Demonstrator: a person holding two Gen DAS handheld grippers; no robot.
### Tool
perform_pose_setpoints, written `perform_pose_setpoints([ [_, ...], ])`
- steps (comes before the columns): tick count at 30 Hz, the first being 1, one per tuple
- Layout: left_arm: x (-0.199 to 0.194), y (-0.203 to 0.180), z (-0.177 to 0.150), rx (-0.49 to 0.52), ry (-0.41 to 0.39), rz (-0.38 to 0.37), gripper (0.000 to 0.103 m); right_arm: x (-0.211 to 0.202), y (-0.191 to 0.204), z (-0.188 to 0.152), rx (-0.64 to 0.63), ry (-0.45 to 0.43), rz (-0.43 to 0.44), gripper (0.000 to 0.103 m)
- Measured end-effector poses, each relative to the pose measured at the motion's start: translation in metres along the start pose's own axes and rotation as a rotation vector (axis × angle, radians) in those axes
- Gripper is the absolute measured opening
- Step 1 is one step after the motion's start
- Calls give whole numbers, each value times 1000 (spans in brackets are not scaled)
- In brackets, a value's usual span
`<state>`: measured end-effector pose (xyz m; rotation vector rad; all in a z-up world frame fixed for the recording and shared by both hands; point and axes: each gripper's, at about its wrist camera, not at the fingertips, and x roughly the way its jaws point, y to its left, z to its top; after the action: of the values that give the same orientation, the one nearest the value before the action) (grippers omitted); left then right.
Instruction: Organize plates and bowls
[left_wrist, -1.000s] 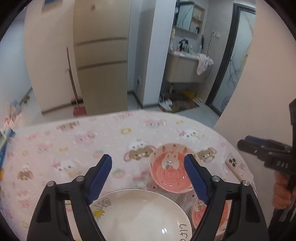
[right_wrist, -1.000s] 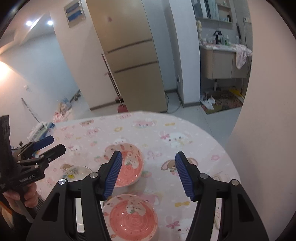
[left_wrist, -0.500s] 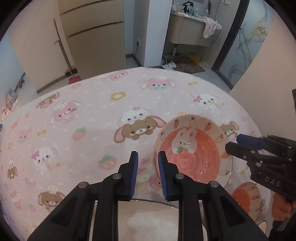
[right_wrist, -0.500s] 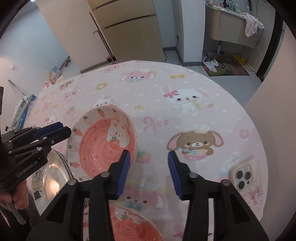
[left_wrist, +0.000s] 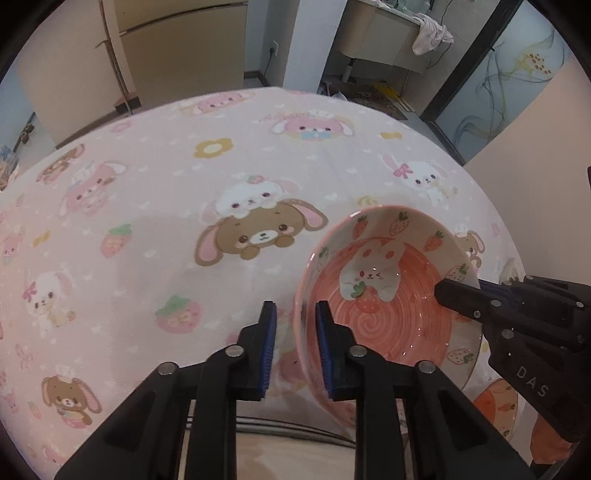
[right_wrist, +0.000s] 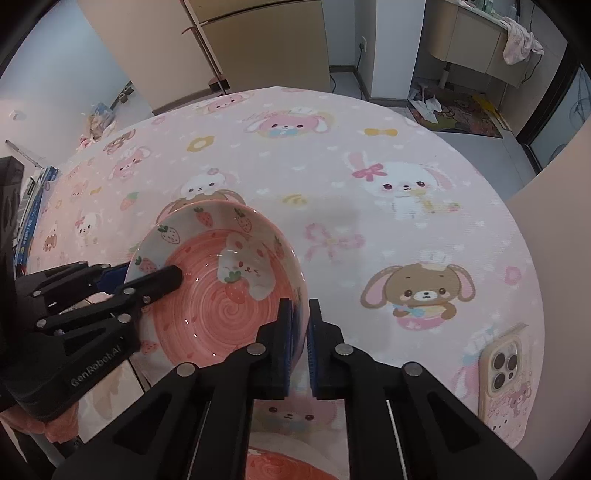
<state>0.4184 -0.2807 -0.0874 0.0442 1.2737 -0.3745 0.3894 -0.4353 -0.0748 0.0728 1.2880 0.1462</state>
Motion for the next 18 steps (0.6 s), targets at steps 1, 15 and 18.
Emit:
perform_pose_setpoints([
  [1,4,-1,0,0,14,-19,12,2,-1,1,3,5,9,7],
  [15,7,-4,-1,13,14,-27,12,26,-10,4,61,52,103,8],
  [18,6,-11,-2,57,17,16,14,26,-8,4,61,51,97,8],
])
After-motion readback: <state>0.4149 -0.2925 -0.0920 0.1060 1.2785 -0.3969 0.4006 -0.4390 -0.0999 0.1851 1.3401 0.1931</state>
